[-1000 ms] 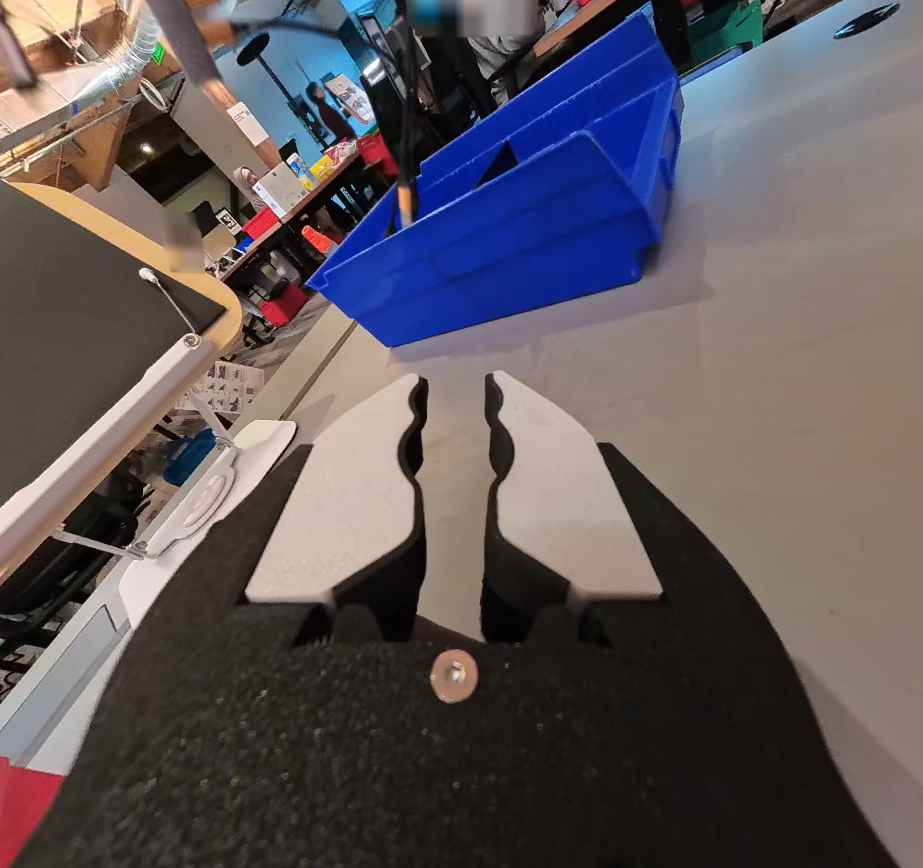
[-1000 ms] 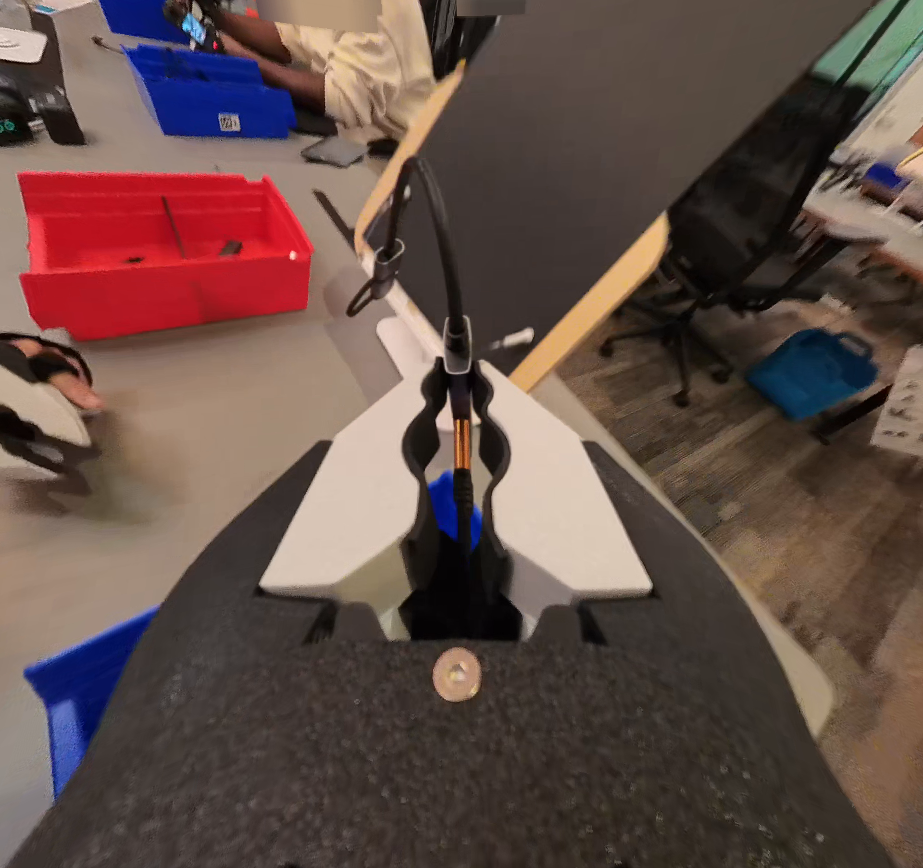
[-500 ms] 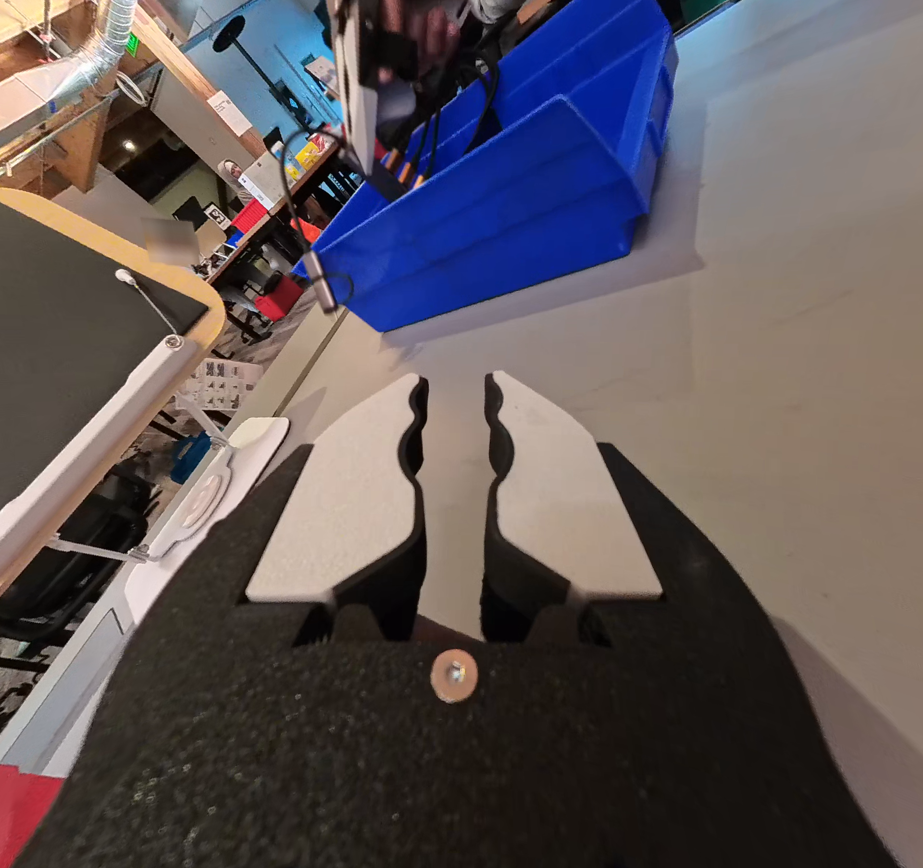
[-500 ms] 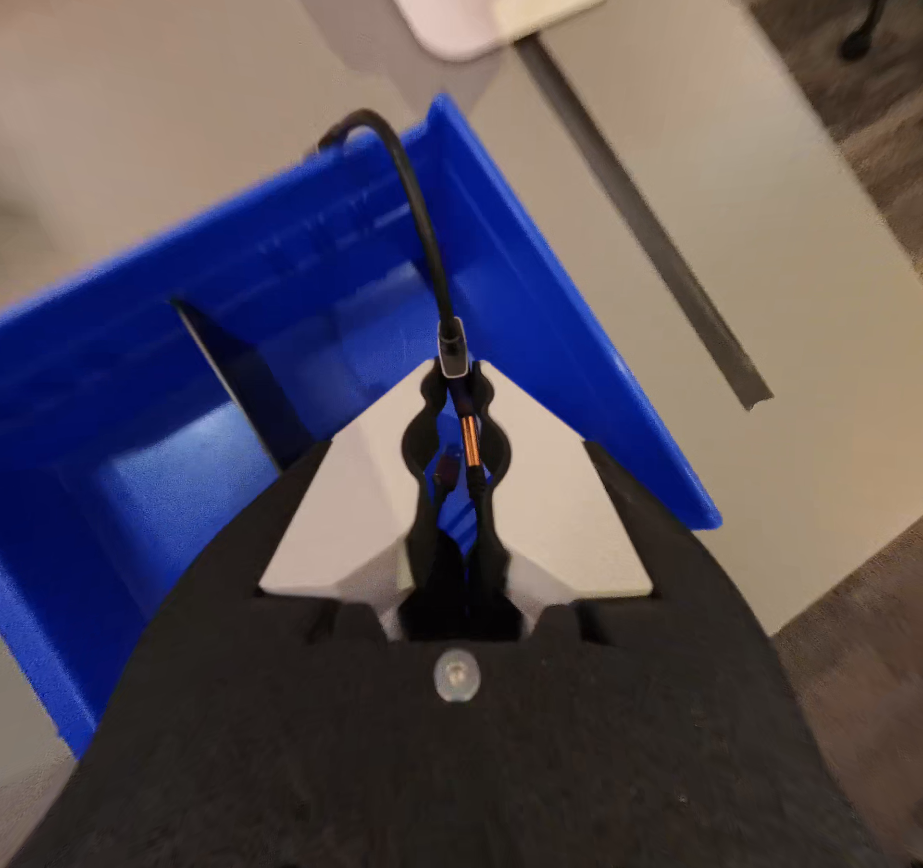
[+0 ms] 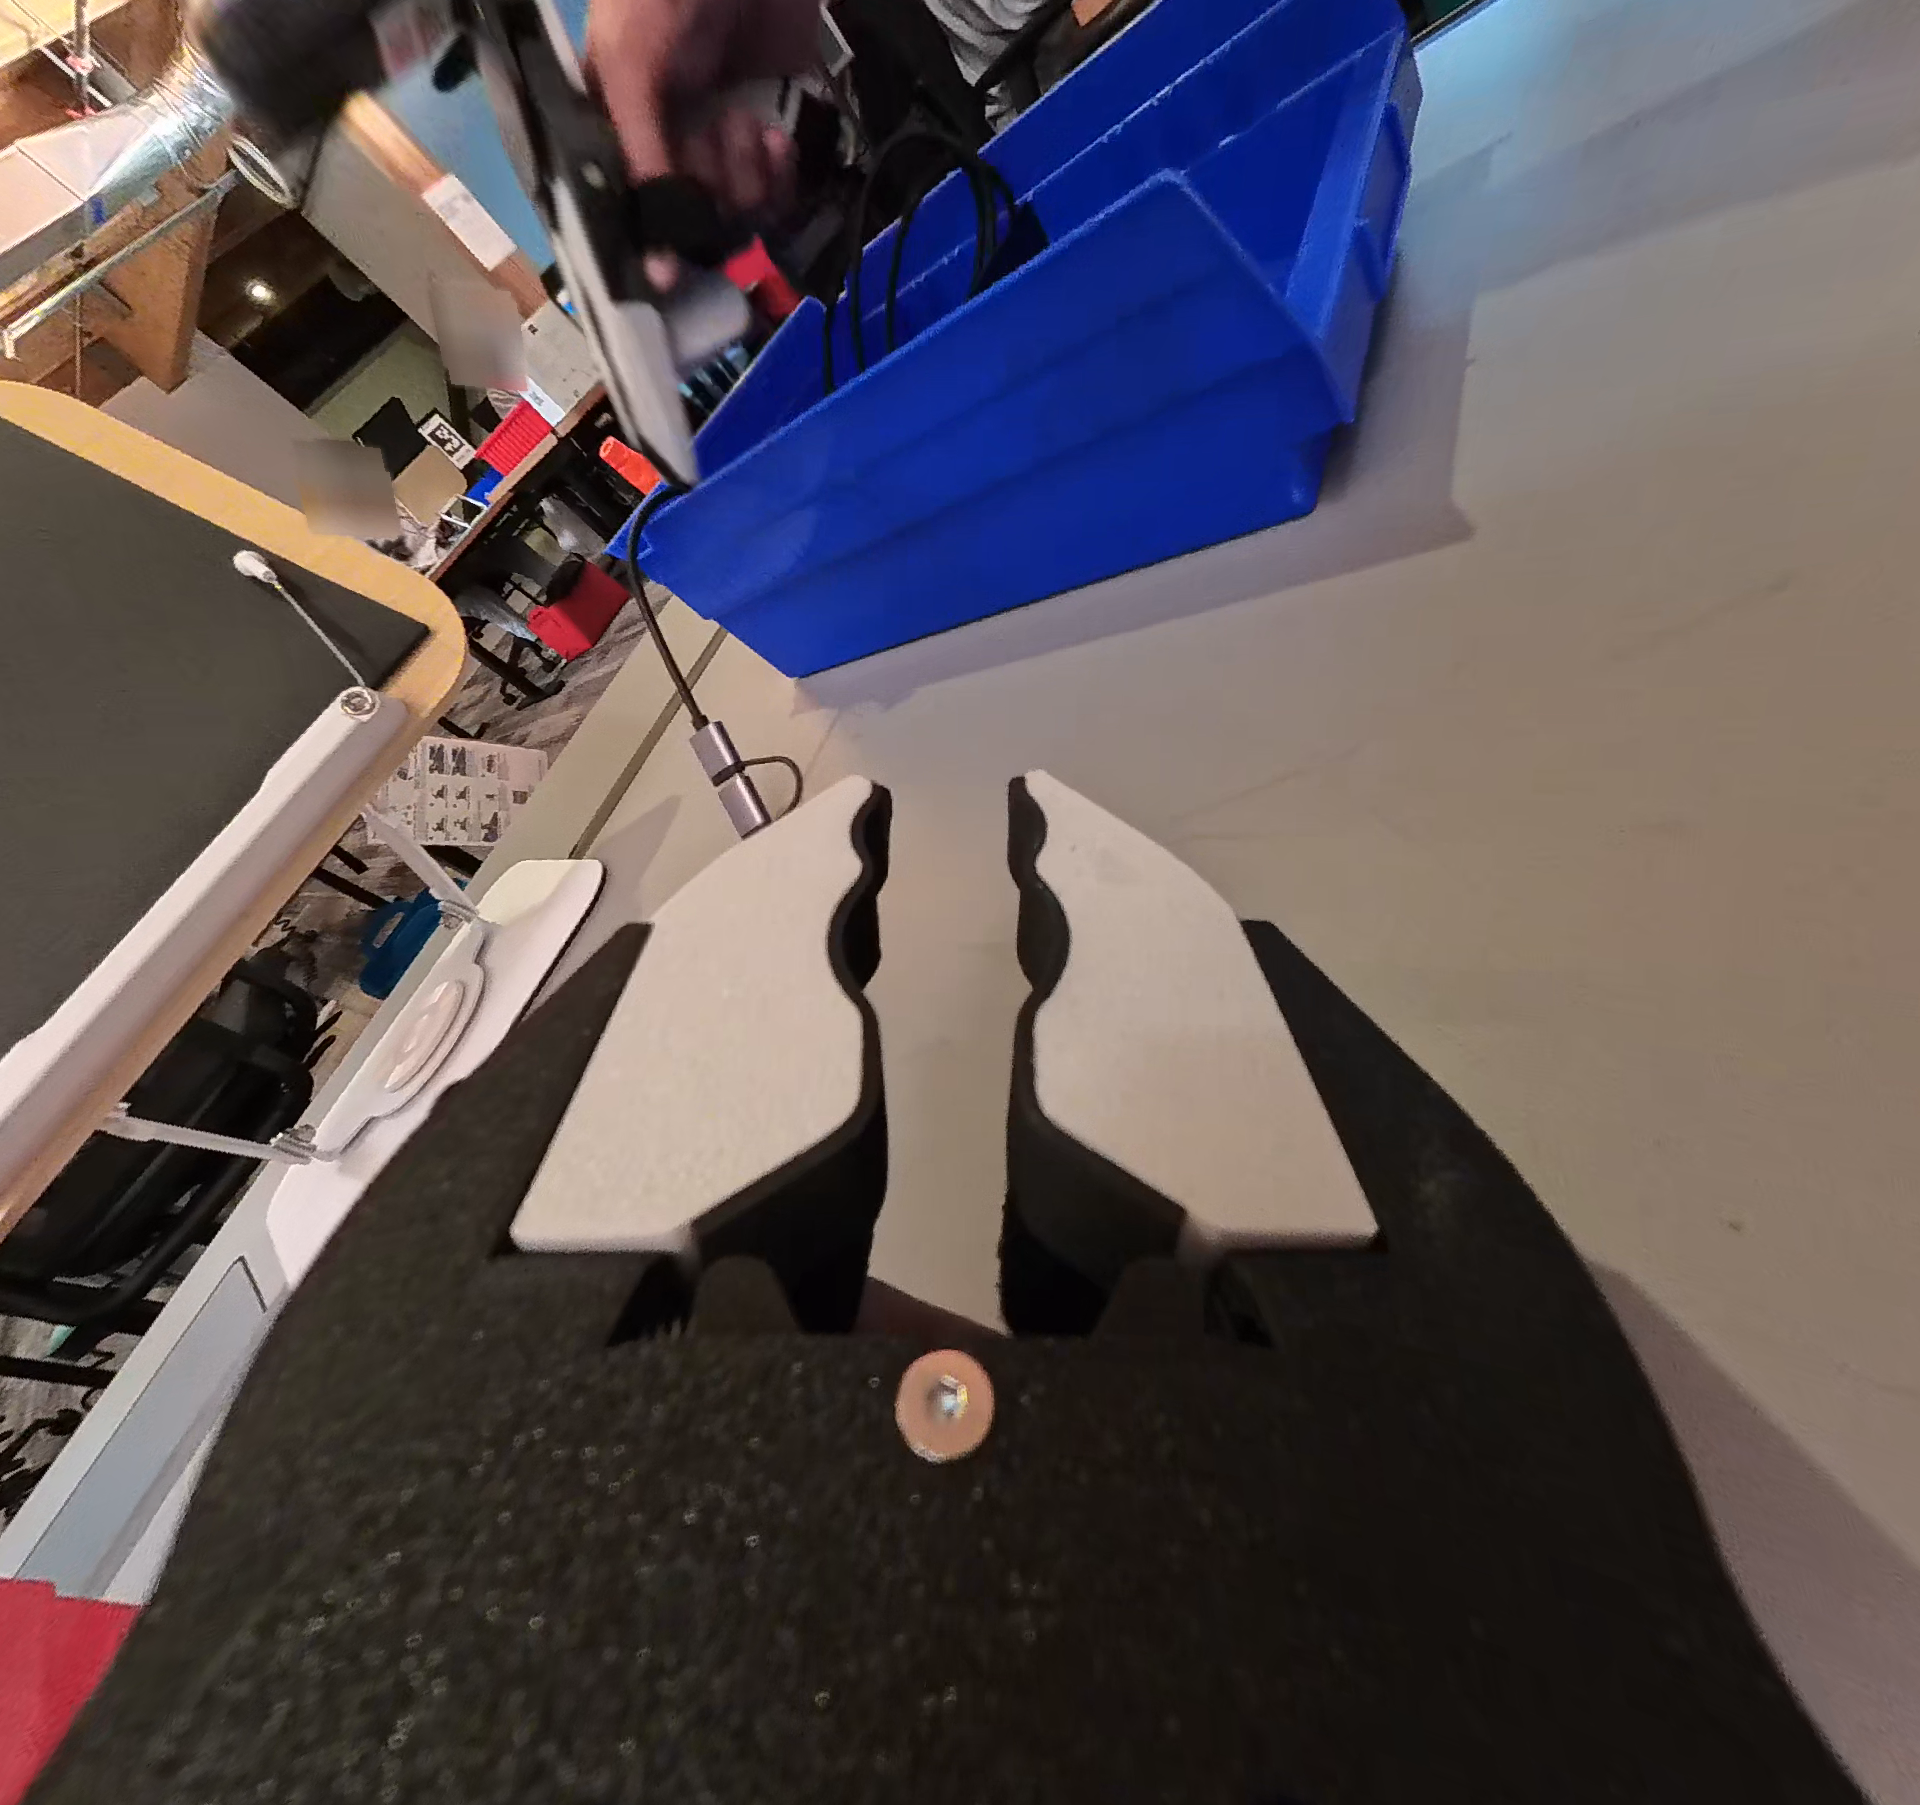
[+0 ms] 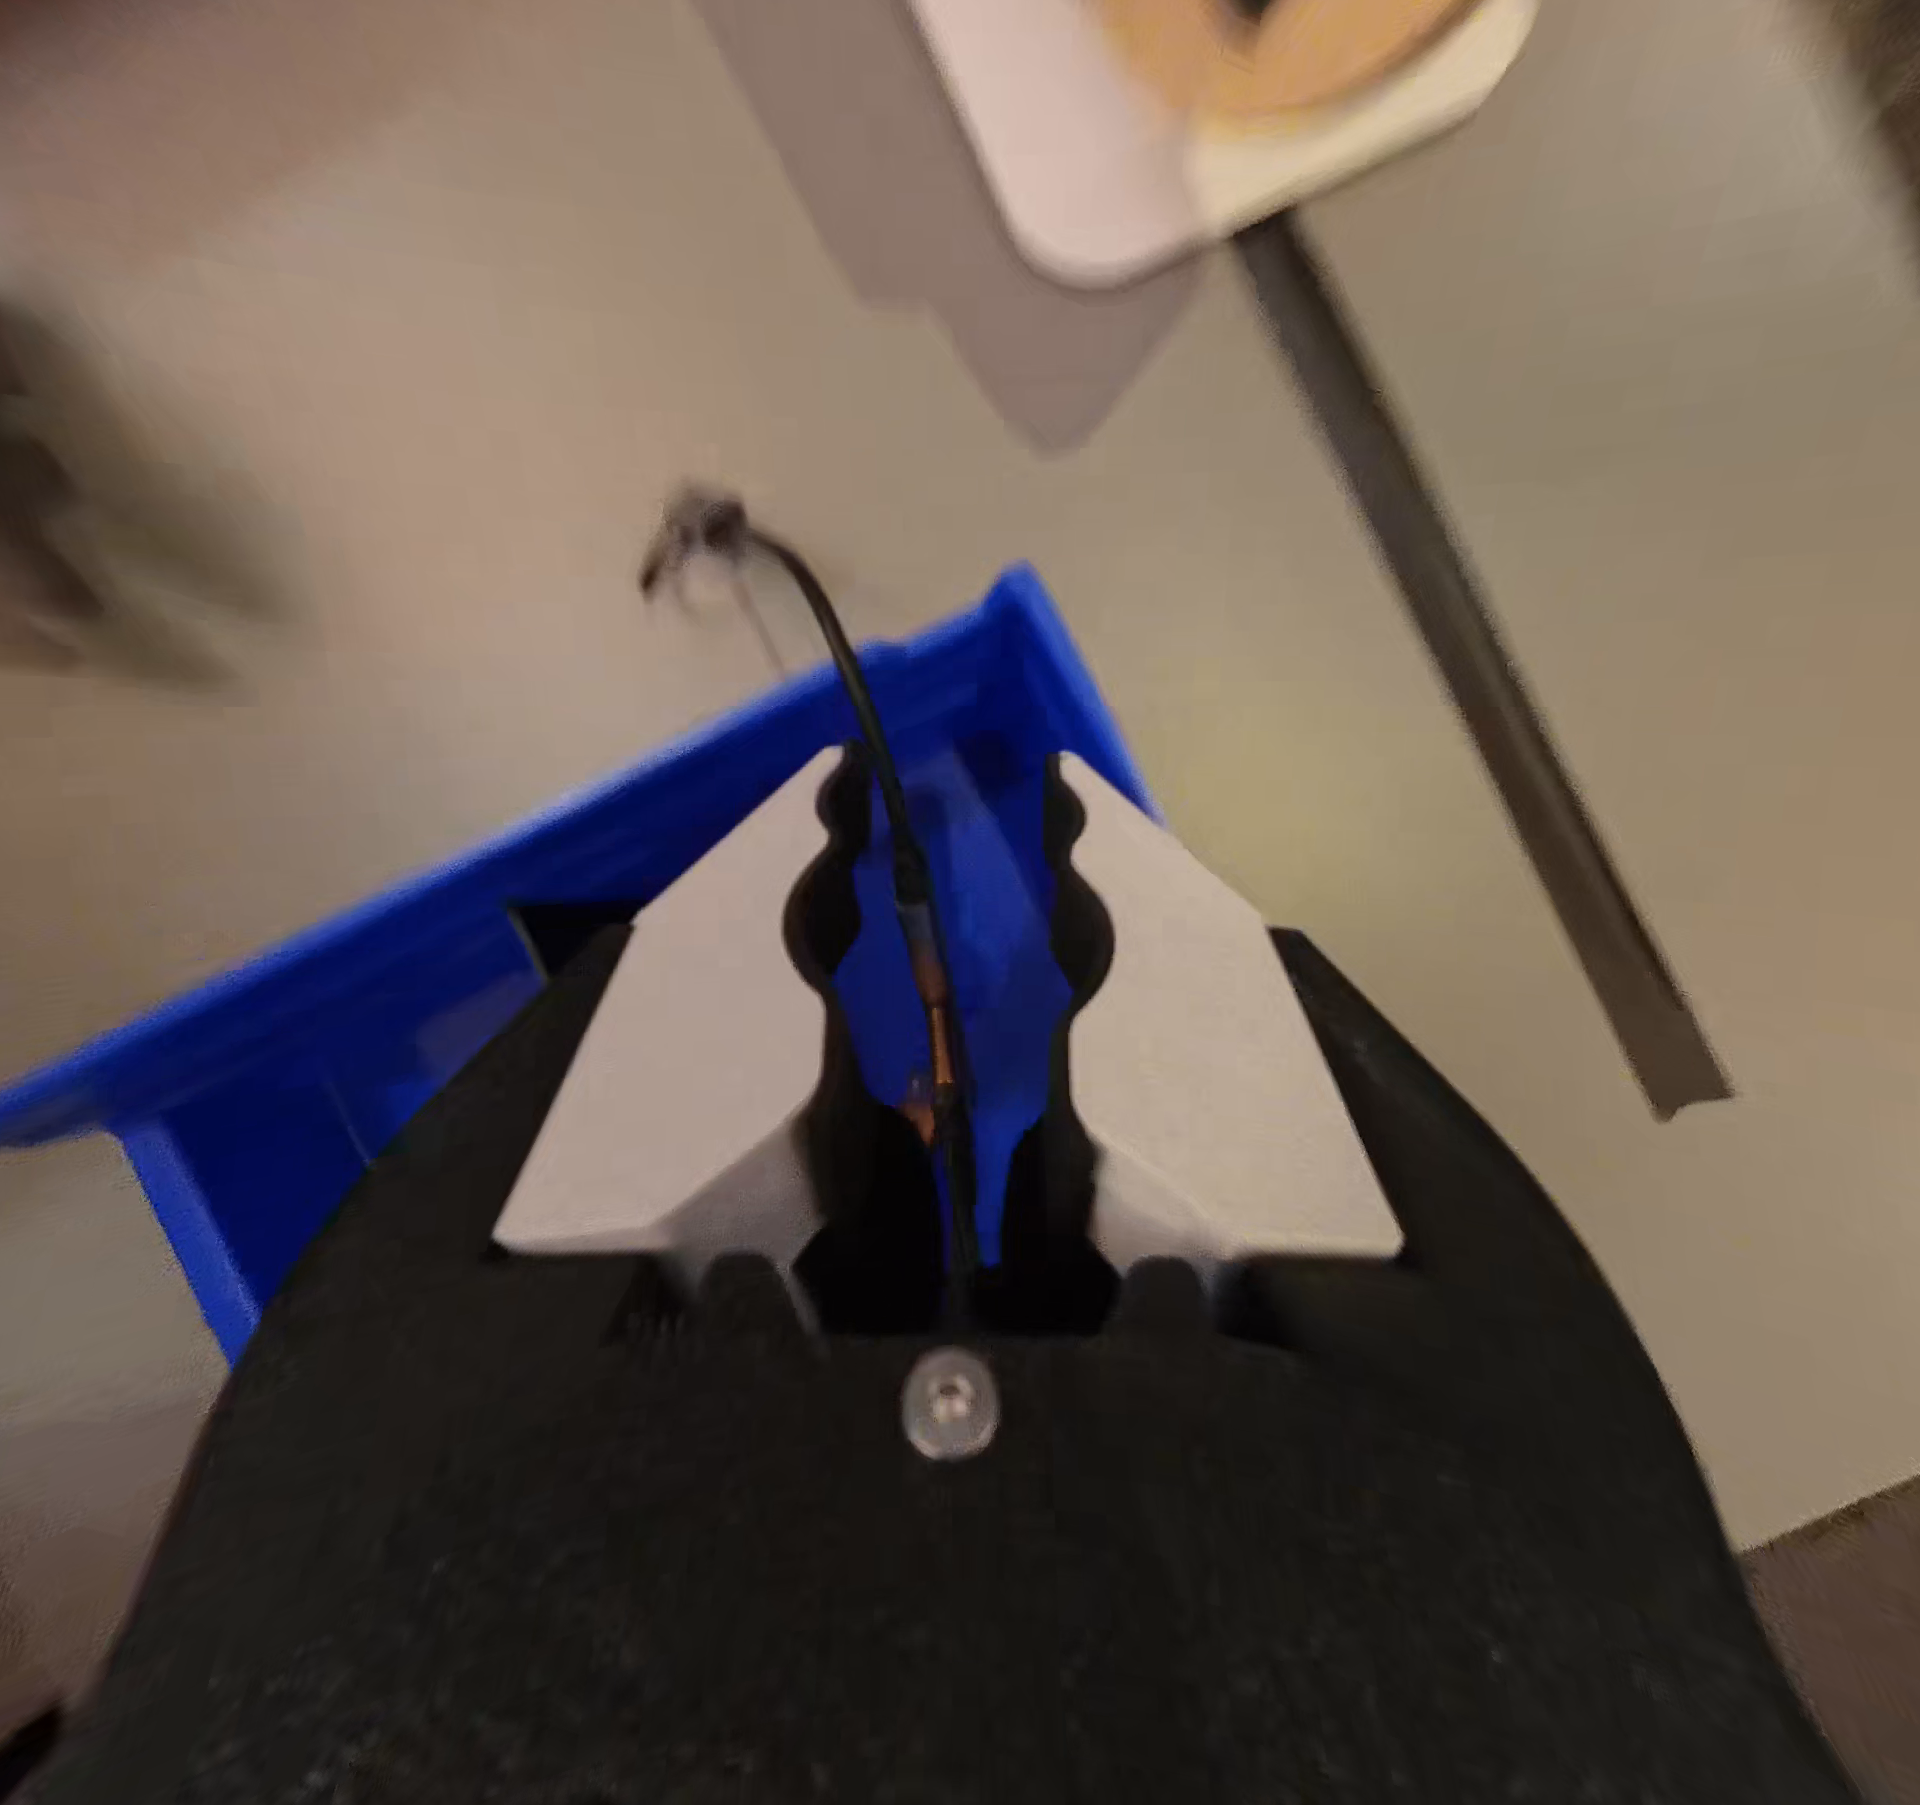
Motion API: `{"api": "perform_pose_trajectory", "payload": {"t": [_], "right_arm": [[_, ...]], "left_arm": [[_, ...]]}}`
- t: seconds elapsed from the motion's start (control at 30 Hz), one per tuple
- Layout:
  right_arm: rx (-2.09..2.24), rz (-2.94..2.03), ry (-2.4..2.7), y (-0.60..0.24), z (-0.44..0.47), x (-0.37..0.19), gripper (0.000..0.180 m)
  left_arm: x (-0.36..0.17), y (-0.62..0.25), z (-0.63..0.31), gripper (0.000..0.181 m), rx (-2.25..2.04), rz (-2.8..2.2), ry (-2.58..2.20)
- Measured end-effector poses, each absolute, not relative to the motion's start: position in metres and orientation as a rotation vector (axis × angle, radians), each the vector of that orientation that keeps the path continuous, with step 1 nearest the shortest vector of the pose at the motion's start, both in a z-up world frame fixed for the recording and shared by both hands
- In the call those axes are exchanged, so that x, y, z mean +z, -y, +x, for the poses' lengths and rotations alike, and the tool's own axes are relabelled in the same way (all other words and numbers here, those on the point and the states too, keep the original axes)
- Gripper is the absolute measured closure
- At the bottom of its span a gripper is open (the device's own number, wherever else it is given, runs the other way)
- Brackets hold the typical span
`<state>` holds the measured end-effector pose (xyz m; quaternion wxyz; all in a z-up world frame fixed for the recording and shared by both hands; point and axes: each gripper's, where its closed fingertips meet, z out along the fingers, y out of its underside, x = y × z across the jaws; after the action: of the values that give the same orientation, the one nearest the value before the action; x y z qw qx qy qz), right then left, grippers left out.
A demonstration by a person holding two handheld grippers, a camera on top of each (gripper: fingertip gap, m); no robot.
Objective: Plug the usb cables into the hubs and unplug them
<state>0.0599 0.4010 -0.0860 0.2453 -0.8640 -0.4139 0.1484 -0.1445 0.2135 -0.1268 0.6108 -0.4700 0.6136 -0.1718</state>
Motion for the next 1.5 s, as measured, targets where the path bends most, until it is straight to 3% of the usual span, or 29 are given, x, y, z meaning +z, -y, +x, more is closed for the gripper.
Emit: {"api": "perform_pose_trajectory", "payload": {"t": [0.03, 0.17, 0.23, 0.33, 0.47, 0.6, 0.8, 1.07, 1.27, 1.5], "right_arm": [[0.418, -2.284, 1.066, -0.403, 0.057, -0.062, 0.147], [0.502, -1.988, 0.817, -0.364, 0.032, 0.031, 0.142], [0.459, -1.887, 0.76, -0.316, 0.018, 0.043, 0.14], [0.379, -1.801, 0.665, -0.237, -0.007, 0.017, 0.142], [0.447, -1.809, 0.481, -0.147, -0.055, -0.067, 0.146], [0.425, -1.819, 0.443, -0.102, -0.085, -0.115, 0.15], [0.202, -1.787, 0.64, -0.101, -0.076, -0.125, 0.152], [0.289, -1.838, 0.587, -0.106, -0.073, -0.133, 0.153], [0.382, -1.817, 0.622, -0.106, -0.092, -0.131, 0.153], [0.425, -1.837, 0.648, -0.114, -0.102, -0.134, 0.153]], "left_arm": [[-0.126, -0.213, -0.144, 0.159, -0.396, -1.084, -1.416], [-0.124, -0.215, -0.145, 0.159, -0.405, -1.102, -1.402], [-0.124, -0.218, -0.146, 0.159, -0.424, -1.134, -1.388], [-0.123, -0.223, -0.148, 0.159, -0.473, -1.192, -1.356], [-0.118, -0.216, -0.149, 0.159, -0.605, -1.307, -1.304], [-0.119, -0.158, -0.152, 0.156, -0.956, -1.522, -1.316], [-0.112, -0.125, -0.198, 0.148, -1.025, -1.718, -1.33], [-0.075, -0.22, -0.349, 0.144, -0.425, -1.962, -1.206], [-0.125, -0.297, -0.424, 0.146, 0.035, -1.966, -1.665], [-0.181, -0.33, -0.422, 0.142, 0.064, -2.001, -2.09]]}}
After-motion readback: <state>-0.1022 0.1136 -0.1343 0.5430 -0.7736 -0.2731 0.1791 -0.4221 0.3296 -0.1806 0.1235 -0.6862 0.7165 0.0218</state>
